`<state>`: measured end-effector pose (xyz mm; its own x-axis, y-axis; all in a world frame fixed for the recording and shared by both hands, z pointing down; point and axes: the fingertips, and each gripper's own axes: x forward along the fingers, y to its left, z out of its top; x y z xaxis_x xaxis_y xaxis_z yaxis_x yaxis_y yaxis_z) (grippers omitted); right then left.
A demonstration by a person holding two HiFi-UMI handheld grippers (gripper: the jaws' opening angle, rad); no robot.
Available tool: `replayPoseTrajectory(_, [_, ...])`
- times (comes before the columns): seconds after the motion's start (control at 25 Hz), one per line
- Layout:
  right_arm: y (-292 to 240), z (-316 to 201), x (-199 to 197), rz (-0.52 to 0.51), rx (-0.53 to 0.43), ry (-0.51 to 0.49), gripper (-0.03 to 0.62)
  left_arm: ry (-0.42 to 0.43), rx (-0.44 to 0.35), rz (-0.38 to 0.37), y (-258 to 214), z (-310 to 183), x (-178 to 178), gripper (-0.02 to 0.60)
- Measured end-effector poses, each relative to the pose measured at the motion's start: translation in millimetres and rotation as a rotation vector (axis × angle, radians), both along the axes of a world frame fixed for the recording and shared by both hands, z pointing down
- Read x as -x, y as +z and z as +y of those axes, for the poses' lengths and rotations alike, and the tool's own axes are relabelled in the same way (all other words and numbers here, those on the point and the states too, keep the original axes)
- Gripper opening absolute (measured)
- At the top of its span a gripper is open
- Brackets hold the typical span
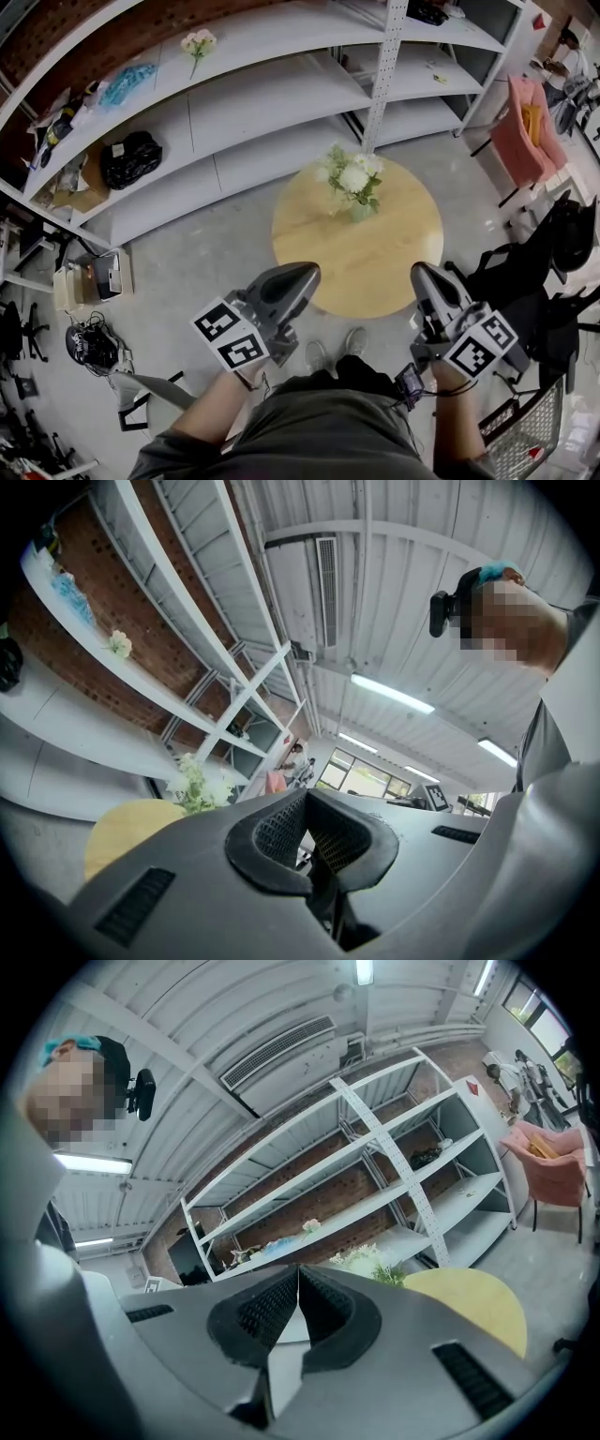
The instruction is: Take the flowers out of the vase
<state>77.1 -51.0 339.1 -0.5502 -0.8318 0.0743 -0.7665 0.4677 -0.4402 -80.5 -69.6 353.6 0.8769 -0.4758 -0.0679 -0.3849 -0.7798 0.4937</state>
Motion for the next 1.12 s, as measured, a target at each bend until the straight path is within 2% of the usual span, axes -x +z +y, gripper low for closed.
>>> replayPoseTrajectory(0.4, [20.1, -43.1, -29.7, -0.023, 0.042, -0.043, 0.014, -0.027, 0.046, -0.039, 31.9, -37.9, -42.7, 0.006])
replayPoseTrajectory(0.56, [31.2, -64.1, -40.1, -0.037, 0.064, -0.078, 0.014, -0.048, 0.045, -0.091, 51.4, -54.0, -62.6, 0.006])
replayPoseTrajectory(0.76, [46.7, -80.8, -60.0, -0.046, 0.092, -0.134, 0.014, -0.115, 0.051, -0.142, 86.5, -76.4, -86.3, 0.009])
replayPoseTrajectory(0.84, [51.0, -86.3, -68.8, -0.045, 0.101, -0.154, 0.014, -0.138, 0.062, -0.157, 100.0, -85.5, -95.6, 0.091])
replayPoseTrajectory(1.12, [66.3, -97.3, -91.9, -0.050, 0.134, -0.187, 0.014, -0.199, 0.098, -0.236, 150.6, -115.9, -117.9, 0.189])
